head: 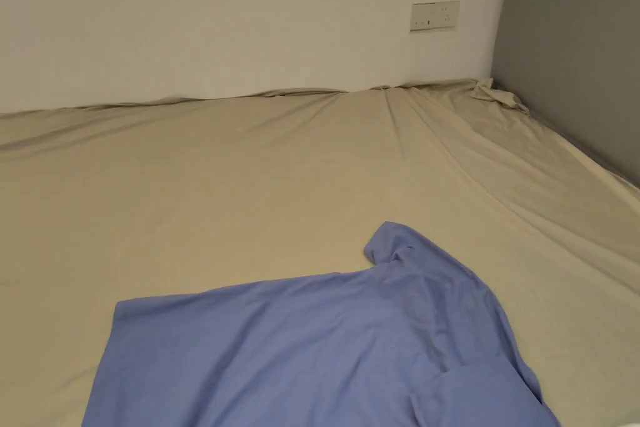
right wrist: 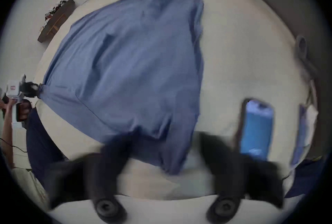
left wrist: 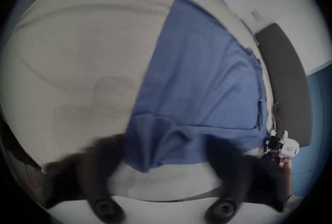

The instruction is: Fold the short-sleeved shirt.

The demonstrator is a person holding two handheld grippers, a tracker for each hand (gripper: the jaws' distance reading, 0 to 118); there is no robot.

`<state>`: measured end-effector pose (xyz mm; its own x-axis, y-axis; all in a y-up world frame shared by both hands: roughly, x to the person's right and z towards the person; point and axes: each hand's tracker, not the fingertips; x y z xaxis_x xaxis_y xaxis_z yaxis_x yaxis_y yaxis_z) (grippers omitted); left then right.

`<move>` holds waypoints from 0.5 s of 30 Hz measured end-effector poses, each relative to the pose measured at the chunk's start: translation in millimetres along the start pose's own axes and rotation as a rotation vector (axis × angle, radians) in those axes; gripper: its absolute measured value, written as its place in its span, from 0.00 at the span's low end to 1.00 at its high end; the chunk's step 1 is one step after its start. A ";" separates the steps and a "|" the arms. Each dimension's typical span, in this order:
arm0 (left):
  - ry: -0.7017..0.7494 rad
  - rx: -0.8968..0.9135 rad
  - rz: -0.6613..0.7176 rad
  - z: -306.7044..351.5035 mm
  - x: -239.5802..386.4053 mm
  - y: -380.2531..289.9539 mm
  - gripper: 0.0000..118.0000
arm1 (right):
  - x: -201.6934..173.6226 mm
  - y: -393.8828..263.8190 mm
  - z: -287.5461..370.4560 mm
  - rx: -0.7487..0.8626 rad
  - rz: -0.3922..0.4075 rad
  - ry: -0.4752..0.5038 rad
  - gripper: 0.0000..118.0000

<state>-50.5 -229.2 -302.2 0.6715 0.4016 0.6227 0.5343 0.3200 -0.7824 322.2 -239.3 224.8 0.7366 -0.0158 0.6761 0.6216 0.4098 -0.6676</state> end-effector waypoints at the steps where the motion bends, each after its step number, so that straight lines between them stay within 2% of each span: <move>1: -0.018 0.155 -0.024 21.3 9.5 -1.8 1.00 | 0.3 1.5 27.4 0.123 0.025 -0.058 0.98; 2: -0.032 0.197 -0.045 36.9 22.1 -2.7 1.00 | -6.0 12.0 55.3 0.199 0.009 -0.081 0.97; 4: -0.018 0.322 -0.098 77.2 57.3 -15.0 1.00 | -11.9 18.8 90.8 0.305 -0.072 -0.084 1.00; 8: 0.108 0.434 -0.176 92.9 87.6 -29.1 1.00 | -46.3 41.2 133.7 0.505 -0.244 0.064 0.99; 9: 0.158 0.424 -0.189 90.0 95.2 -34.6 1.00 | -55.6 39.8 137.4 0.527 -0.252 0.086 0.91; 10: 0.224 0.363 -0.198 82.8 99.9 -43.9 0.86 | -64.6 39.6 135.6 0.539 -0.260 0.080 0.46; 11: 0.239 0.336 -0.225 73.7 90.7 -47.7 0.38 | -77.2 38.4 132.9 0.533 -0.236 0.057 0.02; 12: 0.237 0.305 -0.243 64.3 90.9 -53.8 0.00 | -89.9 38.4 127.0 0.519 -0.208 0.033 0.02; 13: 0.254 0.254 -0.238 51.9 89.0 -59.4 0.00 | -100.4 33.3 121.9 0.522 -0.200 0.029 0.02; 15: 0.191 0.184 -0.195 40.0 83.4 -76.9 0.00 | -103.4 29.1 105.0 0.477 -0.161 0.174 0.02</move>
<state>-56.1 -186.0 -190.1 0.6586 0.1551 0.7363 0.5726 0.5315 -0.6242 236.1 -129.9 168.2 0.7006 -0.2475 0.6693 0.5699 0.7585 -0.3160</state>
